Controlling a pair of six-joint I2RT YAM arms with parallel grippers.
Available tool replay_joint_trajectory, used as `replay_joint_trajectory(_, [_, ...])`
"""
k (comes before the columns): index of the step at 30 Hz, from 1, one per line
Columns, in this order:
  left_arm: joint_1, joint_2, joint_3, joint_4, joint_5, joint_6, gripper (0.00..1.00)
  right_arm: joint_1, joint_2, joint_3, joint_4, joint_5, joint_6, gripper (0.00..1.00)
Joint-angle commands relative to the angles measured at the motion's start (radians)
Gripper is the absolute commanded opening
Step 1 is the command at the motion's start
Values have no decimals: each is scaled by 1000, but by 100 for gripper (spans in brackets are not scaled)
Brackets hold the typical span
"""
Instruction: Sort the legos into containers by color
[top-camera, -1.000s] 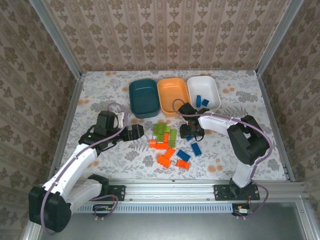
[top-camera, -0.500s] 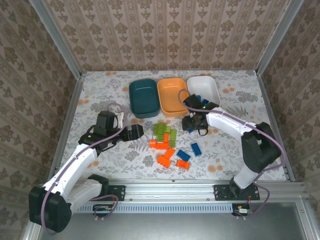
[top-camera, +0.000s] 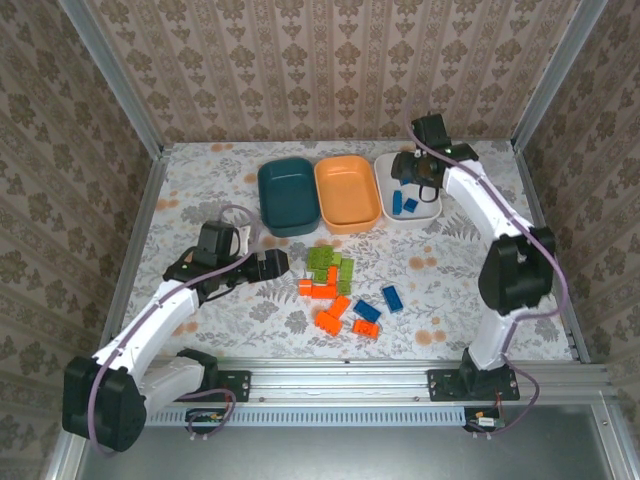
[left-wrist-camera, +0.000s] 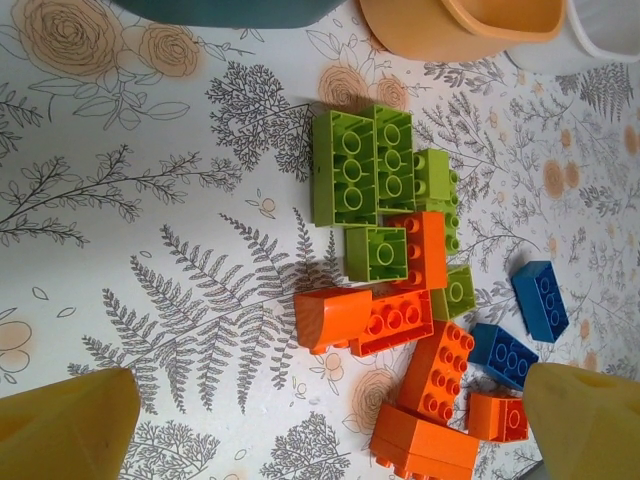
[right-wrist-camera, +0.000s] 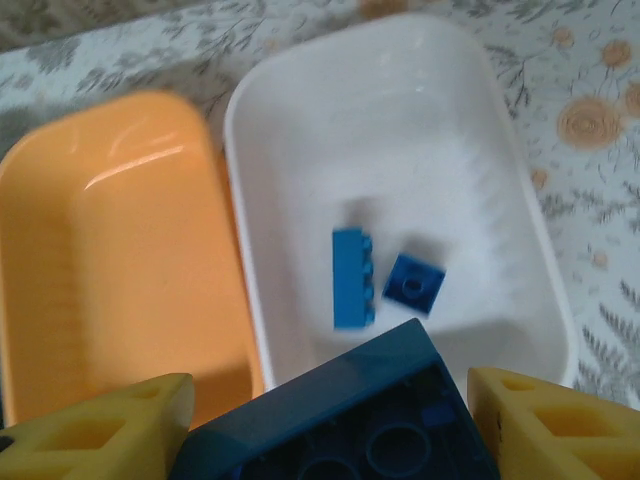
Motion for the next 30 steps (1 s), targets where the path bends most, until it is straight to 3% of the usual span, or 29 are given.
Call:
replay_joint_trajectory(1, [11, 7, 15, 1, 14, 23, 100, -26, 130, 94, 4, 32, 15, 60])
replay_joint_trajectory(11, [24, 82, 43, -14, 1, 60, 100, -41, 420, 301, 43, 20, 54, 61])
replay_joint_trajectory(16, [34, 138, 72, -14, 7, 77, 100, -41, 470, 341, 37, 20, 54, 68])
replay_joint_trajectory(23, [34, 159, 107, -26, 23, 83, 100, -42, 437, 331, 29, 14, 60, 82])
replay_joint_trajectory(30, [34, 40, 91, -35, 36, 42, 100, -38, 257, 231, 9, 2, 62, 86])
